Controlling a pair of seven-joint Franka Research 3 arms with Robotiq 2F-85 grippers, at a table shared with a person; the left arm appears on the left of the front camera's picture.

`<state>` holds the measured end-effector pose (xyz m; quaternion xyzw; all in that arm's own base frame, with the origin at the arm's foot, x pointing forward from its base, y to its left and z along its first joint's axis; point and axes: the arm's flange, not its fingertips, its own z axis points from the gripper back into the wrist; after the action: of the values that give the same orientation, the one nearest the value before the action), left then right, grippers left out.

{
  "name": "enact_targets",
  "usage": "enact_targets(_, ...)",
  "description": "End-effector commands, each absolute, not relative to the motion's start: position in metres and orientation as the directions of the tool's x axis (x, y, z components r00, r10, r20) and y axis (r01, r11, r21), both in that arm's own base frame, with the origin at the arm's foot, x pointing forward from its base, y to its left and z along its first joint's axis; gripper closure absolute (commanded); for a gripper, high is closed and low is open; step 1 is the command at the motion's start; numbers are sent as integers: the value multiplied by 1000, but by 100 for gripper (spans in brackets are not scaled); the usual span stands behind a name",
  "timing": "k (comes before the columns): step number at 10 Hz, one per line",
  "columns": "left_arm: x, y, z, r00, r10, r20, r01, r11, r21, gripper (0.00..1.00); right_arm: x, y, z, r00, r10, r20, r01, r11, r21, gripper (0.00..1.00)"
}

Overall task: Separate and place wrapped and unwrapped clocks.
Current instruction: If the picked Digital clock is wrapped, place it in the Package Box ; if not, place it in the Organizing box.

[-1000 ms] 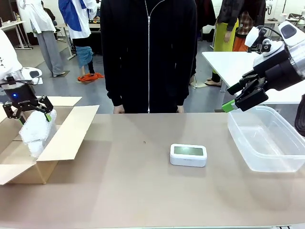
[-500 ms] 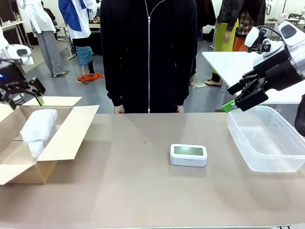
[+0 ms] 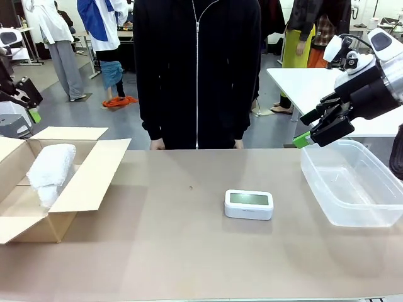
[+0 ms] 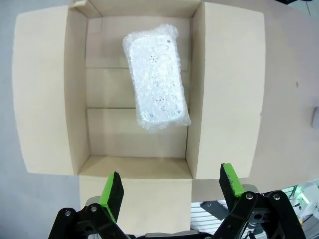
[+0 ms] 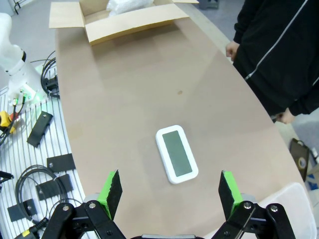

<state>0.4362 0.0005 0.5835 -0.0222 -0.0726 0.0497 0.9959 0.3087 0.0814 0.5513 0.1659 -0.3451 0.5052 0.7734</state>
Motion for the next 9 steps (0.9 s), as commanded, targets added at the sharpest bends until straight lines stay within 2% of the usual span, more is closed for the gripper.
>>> enact_targets(1, 438, -2, 588, 983, 89, 158, -88, 996, -13, 0, 310, 82, 548, 237, 656, 716, -907, 413, -78, 0)
enact_targets(4, 450, 0, 567, 993, 78, 92, -75, 997, -34, 0, 310, 82, 548, 237, 656, 716, -907, 413, -78, 0)
enact_targets(5, 438, -1, 585, 985, 95, 146, -91, 995, -39, 0, 310, 82, 548, 237, 656, 716, -907, 413, -78, 0)
enact_targets(9, 438, -1, 585, 985, 95, 146, -91, 995, -39, 0, 310, 82, 548, 237, 656, 716, -907, 413, -78, 0)
